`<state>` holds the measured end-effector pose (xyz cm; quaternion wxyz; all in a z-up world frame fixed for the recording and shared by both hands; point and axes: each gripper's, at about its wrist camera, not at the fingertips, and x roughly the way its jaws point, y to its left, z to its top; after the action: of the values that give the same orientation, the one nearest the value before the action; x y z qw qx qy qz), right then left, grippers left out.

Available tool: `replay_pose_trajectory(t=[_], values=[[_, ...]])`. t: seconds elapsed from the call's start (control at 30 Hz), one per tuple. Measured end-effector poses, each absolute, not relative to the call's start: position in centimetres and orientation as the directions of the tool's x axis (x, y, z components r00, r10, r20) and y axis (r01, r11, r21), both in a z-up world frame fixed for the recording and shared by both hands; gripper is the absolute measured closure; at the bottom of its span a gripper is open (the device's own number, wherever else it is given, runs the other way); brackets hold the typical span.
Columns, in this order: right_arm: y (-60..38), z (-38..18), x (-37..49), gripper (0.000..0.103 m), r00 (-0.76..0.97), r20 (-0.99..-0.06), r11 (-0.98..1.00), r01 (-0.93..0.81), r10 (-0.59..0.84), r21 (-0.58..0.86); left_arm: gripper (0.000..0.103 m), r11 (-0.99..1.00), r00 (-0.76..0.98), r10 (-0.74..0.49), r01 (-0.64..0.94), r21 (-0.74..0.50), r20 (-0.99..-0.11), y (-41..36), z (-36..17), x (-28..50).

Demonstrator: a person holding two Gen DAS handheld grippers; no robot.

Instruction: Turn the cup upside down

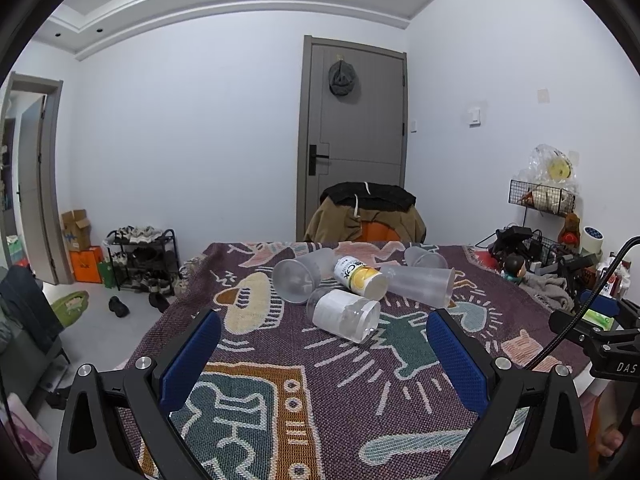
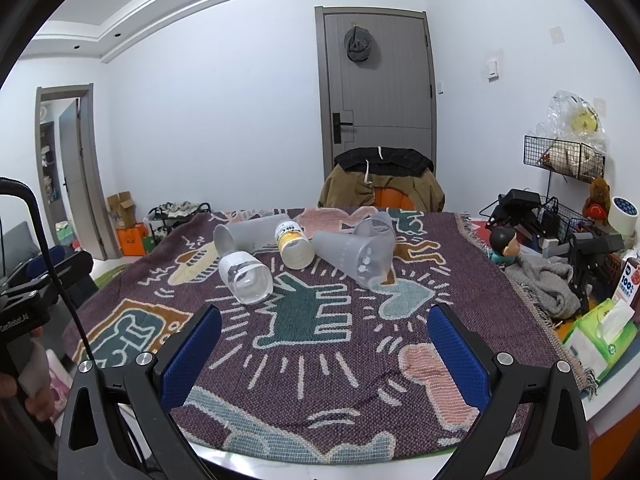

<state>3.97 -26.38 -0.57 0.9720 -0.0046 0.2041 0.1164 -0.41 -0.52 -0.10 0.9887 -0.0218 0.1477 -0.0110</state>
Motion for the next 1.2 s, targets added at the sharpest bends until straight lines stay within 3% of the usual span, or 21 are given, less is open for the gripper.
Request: replay_pose_trajectory(t=[1.2], values=[[-26.3,-0.56,4.09,0.0,0.889,-0.402,0.974,-0.223,0.219,0.036,0.0,0.999,0.957,-0.016,0.004,-0.043,-0.29,-0.25,0.08,-0.45]])
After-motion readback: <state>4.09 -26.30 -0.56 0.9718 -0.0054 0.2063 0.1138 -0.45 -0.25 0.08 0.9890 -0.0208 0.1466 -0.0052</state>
